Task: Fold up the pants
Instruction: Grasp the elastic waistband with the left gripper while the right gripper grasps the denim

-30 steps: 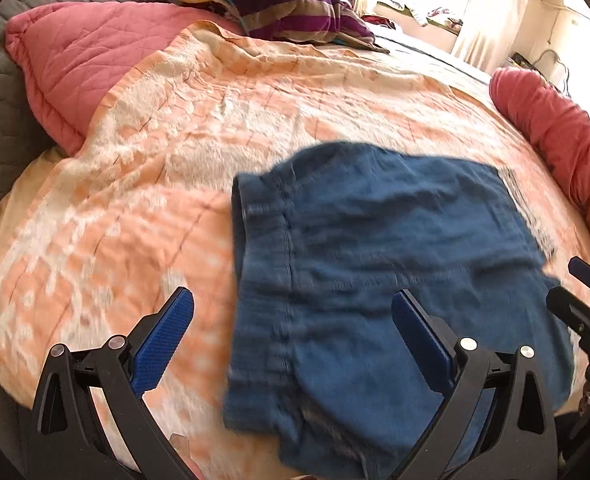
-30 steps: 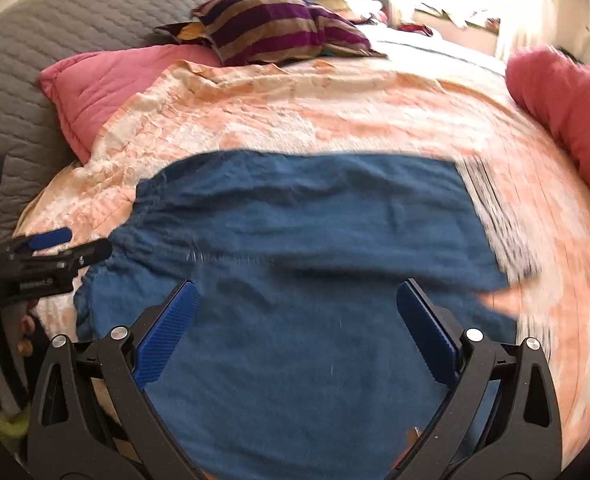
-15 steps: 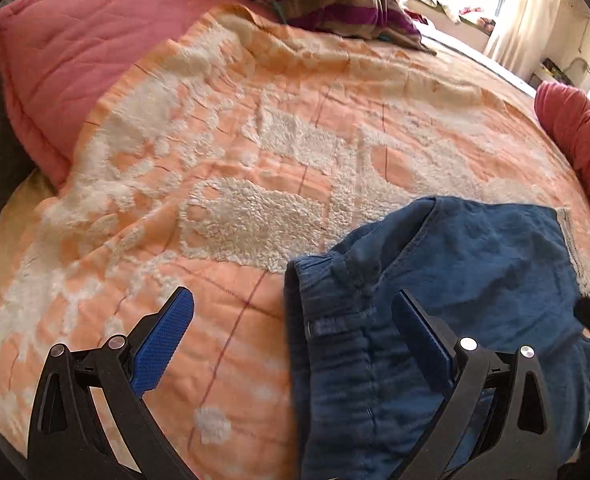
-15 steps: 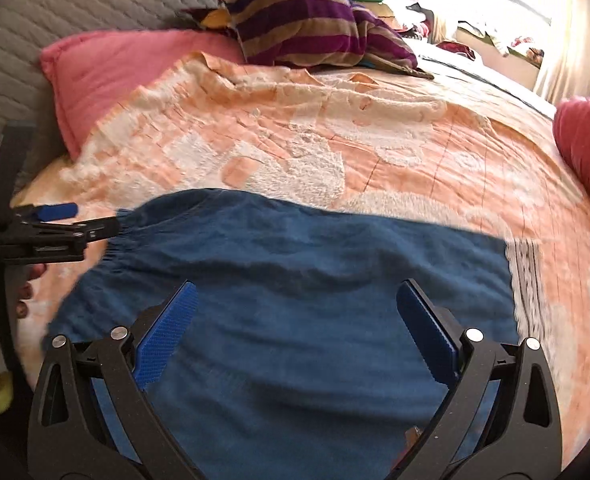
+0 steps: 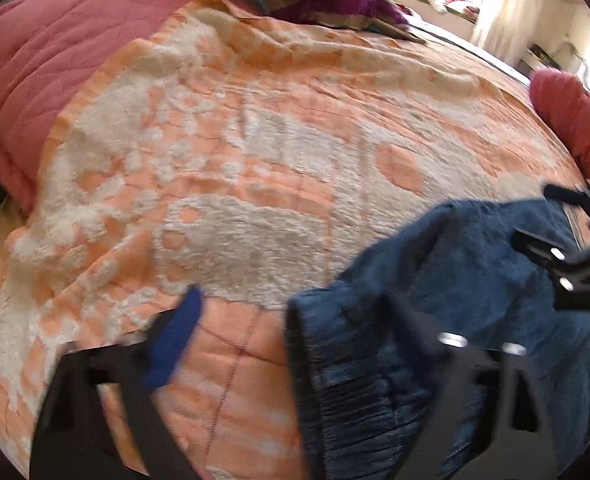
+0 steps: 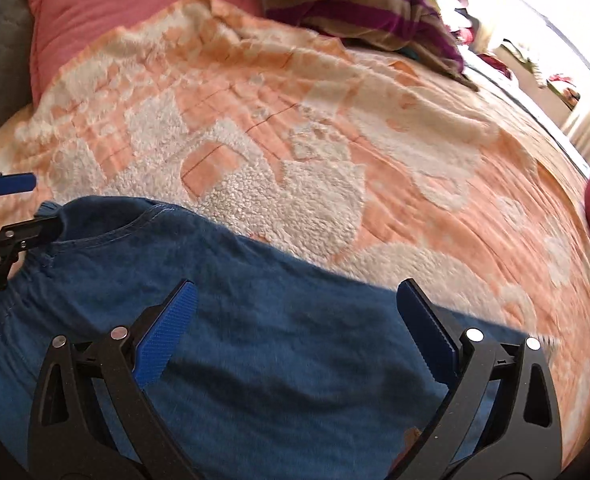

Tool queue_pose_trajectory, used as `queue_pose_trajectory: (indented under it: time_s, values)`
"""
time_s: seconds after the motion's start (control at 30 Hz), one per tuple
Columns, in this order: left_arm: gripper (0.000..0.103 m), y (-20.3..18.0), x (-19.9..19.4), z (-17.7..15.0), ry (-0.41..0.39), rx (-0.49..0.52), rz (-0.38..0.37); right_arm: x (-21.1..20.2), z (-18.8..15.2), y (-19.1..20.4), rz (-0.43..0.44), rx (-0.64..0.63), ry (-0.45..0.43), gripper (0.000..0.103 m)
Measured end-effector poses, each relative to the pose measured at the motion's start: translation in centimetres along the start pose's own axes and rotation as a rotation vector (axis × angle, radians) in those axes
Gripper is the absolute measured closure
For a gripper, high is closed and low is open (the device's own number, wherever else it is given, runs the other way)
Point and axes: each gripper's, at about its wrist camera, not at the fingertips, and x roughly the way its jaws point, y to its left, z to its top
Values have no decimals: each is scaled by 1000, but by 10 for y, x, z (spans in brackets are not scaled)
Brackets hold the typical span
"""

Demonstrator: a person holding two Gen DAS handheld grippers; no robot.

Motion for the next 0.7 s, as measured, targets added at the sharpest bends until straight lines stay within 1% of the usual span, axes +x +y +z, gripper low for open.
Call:
queue_pose_trajectory:
  time_s: [0.07,0.1,0.17,0.23,0.27,0.37,0.47,0.57,0.6,0.63,0.67,0.7]
  values:
    - [58,-5,7,-1,25,23,-56,5,4,4,5,-23,12,9]
    - [64,-7,9,-2,31,29,-59,7,6,6,9,-41,15,9]
    - [67,-10,7,-3,25,50,-43,9,8,10,10,-70,22,9]
    - [69,-9,-3,-2,0,51,-55,11,11,15,7,-102,26,9]
    - [69,-8,-14,0,-28,54,-65,10,12,17,11,-117,28,9]
    - [69,-8,-34,-1,-95,77,-63,8,14,22,20,-151,17,9]
    - [70,-13,-42,-6,-111,101,-77,6,17,30,18,-219,-4,9]
    - [70,-18,-47,-8,-132,132,-75,10,19,42,-11,-301,8,9]
    - [70,-18,-48,-9,-134,133,-74,13,19,47,-18,-324,15,14]
    - [70,-18,-49,-9,-133,132,-80,14,18,49,-10,-334,18,28]
    - [70,-18,-48,-9,-129,132,-83,15,17,52,6,-347,20,37]
    - [70,-17,-47,-11,-126,133,-84,15,16,57,38,-358,25,56]
